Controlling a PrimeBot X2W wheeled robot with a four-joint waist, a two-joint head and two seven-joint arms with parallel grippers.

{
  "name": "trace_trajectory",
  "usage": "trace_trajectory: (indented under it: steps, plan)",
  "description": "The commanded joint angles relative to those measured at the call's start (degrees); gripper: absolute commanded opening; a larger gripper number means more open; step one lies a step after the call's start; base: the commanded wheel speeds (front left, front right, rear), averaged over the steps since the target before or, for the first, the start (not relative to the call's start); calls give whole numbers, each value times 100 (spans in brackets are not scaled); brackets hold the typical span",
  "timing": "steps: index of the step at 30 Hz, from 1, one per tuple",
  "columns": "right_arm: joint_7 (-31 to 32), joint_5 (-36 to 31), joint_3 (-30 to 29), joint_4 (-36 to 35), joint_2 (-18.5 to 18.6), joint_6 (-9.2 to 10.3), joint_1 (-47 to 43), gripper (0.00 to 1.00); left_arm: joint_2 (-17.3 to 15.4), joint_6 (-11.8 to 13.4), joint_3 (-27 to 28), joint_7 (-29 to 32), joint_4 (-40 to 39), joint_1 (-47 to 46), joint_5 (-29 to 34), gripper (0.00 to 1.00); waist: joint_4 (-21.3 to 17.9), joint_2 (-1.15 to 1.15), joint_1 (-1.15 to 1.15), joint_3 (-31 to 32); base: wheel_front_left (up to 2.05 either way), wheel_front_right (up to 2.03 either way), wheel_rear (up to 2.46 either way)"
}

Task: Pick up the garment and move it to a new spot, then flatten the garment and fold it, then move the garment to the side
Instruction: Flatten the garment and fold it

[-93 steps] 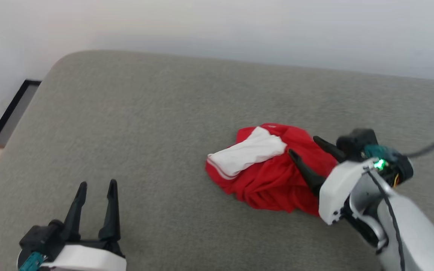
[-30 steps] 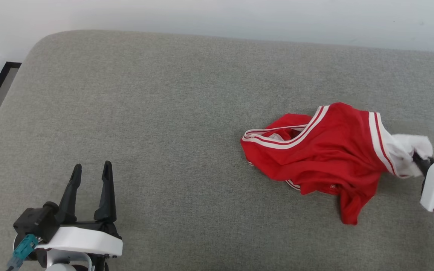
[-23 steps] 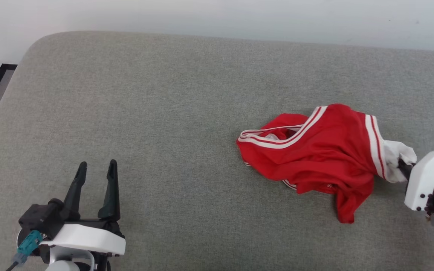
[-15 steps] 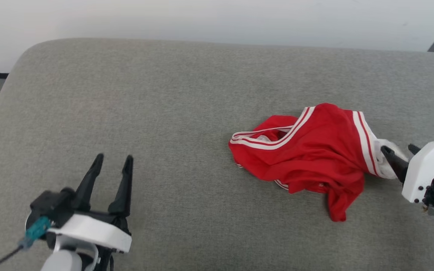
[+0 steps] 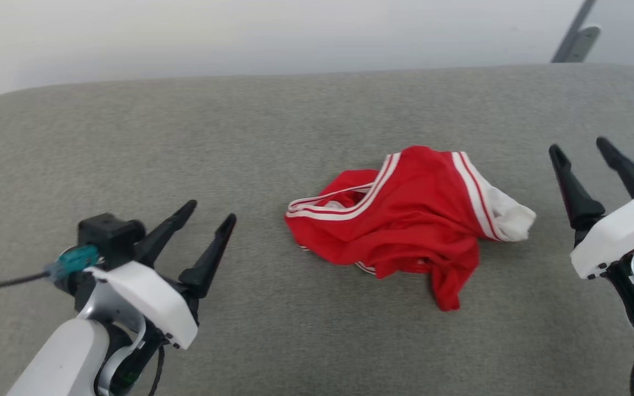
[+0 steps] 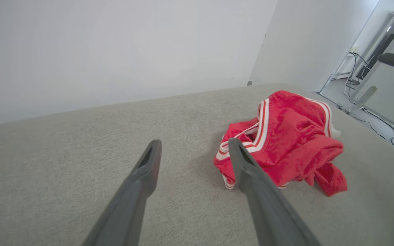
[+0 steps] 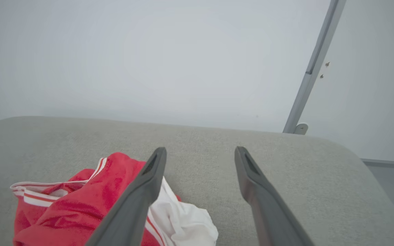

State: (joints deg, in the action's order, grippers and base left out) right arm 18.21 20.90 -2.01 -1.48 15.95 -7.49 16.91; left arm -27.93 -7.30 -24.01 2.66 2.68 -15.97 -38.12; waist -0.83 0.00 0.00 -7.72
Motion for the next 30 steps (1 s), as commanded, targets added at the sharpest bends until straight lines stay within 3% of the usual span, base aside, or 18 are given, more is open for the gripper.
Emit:
trace_trajectory:
  steps: [1, 5, 12, 27, 28, 29, 30]
  plan:
    - [-320, -149, -54, -83, -120, 0, -79, 100, -77, -13, -110, 171, -36, -161, -53, 100, -193, 0, 0, -34, 0, 0, 0]
    - [-1101, -480, -89, -230, -320, 0, -162, 100, -193, -13, -363, 544, -28, -424, -130, 100, -427, 0, 0, -121, 0, 0, 0]
    - [-1747, -716, -125, -268, -634, 0, -464, 100, -277, -13, -767, 1023, 141, -812, -243, 100, -679, 0, 0, -263, 0, 0, 0]
    - [-2138, -630, -11, -233, -914, 0, -838, 100, 70, -4, -1171, 1662, 1104, -1569, -595, 99, -873, 0, 0, -584, 0, 0, 0]
    - [-2143, -624, -16, -224, -909, 0, -819, 100, 80, -6, -1191, 1676, 1154, -1615, -628, 18, -867, 0, 0, -594, 0, 0, 0]
    - [-2150, -624, -19, -213, -898, 0, -796, 100, 95, -7, -1205, 1663, 1201, -1674, -665, 0, -860, 0, 0, -605, 0, 0, 0]
    - [-2156, -625, -20, -198, -886, 0, -773, 100, 133, -8, -1227, 1672, 1251, -1706, -731, 0, -850, 0, 0, -614, 0, 0, 0]
